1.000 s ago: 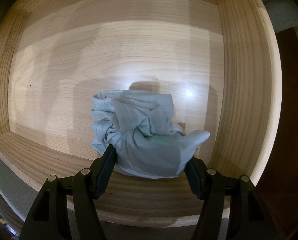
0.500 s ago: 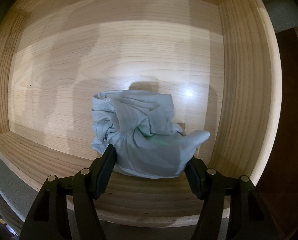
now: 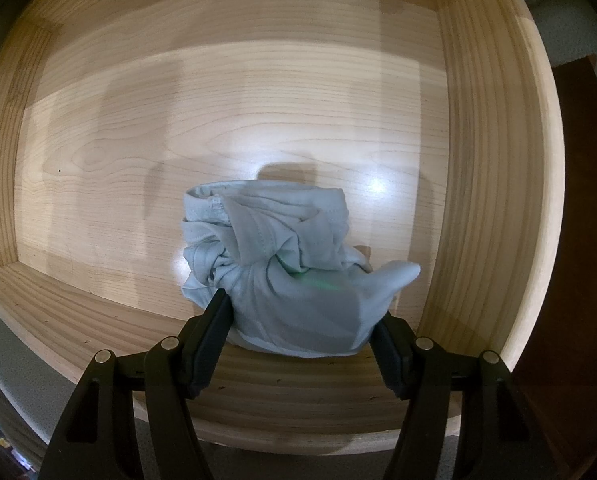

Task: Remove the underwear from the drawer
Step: 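Open the left tool to release the navy underwear into the box, then move the left tool back over the empty drawer while the right tool holds the white garment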

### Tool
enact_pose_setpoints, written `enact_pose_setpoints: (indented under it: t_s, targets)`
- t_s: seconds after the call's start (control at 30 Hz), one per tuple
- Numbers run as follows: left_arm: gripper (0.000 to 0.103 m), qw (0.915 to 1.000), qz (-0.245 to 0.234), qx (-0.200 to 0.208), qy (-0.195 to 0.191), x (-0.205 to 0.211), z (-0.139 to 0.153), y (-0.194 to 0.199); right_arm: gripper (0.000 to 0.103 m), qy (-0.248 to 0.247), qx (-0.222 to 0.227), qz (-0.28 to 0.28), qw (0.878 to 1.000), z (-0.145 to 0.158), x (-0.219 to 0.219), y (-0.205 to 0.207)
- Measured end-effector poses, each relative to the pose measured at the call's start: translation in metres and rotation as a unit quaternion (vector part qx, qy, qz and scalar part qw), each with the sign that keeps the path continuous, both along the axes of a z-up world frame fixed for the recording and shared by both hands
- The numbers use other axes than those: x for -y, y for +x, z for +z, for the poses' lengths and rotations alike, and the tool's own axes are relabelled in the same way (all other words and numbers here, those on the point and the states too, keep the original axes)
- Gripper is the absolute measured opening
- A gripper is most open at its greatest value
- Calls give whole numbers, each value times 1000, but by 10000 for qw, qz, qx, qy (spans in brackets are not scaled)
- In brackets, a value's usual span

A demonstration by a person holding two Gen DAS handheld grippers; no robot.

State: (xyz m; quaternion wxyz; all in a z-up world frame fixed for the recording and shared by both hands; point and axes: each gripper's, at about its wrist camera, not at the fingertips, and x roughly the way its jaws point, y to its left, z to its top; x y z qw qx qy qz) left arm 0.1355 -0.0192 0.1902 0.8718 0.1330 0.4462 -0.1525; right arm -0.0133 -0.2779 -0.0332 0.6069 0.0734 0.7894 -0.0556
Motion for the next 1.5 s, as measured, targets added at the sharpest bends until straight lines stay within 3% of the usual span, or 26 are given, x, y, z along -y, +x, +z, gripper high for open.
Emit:
enact_pose_setpoints:
  t_s: [0.2,0.47,0.83,0.97,1.3,1.5]
  targets:
    - [45,9999,68,-85,79,-21,-19,-32,61,-7,-18,49,10000,0,-2,1]
    - [46,9974,393,-375,464,-48,-90,-63,61,-9,19,58,10000,1,-6,1]
    - [46,9939,767,-694,394,-74,-169,-82,61,-52,56,109,9999,3,-12,-3]
    - [46,9935,799,-636,496,-77,-184,-84,61,-48,47,100,9999,3,-12,-2]
    - [46,9930,894,-772,-15,-92,-202,-83,61,-59,13,113,9999,3,-13,3]
    - [46,9940,935,-565,-70,-89,-205,-86,61,-91,40,185,9998,3,-15,4]
